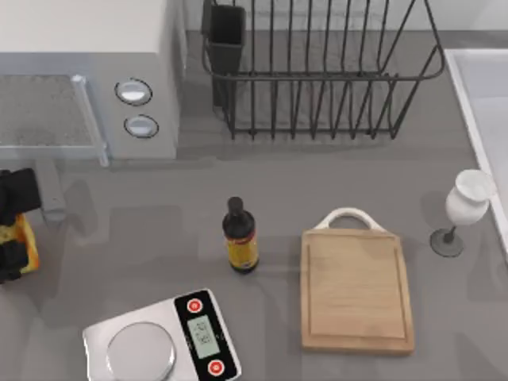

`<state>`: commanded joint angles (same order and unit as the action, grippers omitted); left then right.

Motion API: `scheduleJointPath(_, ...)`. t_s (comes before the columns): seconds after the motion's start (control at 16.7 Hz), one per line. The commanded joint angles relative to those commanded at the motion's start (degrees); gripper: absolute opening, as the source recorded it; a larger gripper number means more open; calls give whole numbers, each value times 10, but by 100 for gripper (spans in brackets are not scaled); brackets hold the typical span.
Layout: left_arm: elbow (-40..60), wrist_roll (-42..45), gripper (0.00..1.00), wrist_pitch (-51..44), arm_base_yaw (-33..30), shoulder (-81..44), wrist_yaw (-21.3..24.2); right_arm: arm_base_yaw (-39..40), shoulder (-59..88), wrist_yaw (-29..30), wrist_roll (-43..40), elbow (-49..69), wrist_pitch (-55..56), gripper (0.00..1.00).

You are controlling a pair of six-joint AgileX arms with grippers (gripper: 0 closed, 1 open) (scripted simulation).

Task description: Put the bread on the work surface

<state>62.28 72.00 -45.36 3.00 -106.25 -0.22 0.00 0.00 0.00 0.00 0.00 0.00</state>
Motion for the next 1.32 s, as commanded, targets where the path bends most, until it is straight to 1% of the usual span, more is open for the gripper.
scheduleJointPath(0.42, 93, -1, 0, -163, -2, 51, 0, 0, 0, 0, 0, 0, 0, 100)
scheduleJointPath(0.54, 117, -2, 0, -194, -2, 67, 2, 0, 0, 0, 0, 0, 0, 100)
scheduleJointPath(0.96, 123, -6, 0, -203, -4, 69, 2, 0, 0, 0, 0, 0, 0, 100)
scheduleJointPath(1.14, 127, -54, 0, -229, -30, 58, 2, 0, 0, 0, 0, 0, 0, 100)
scheduleJointPath(1.32, 139, -156, 0, -270, -79, 41, 5, 0, 0, 0, 0, 0, 0, 100)
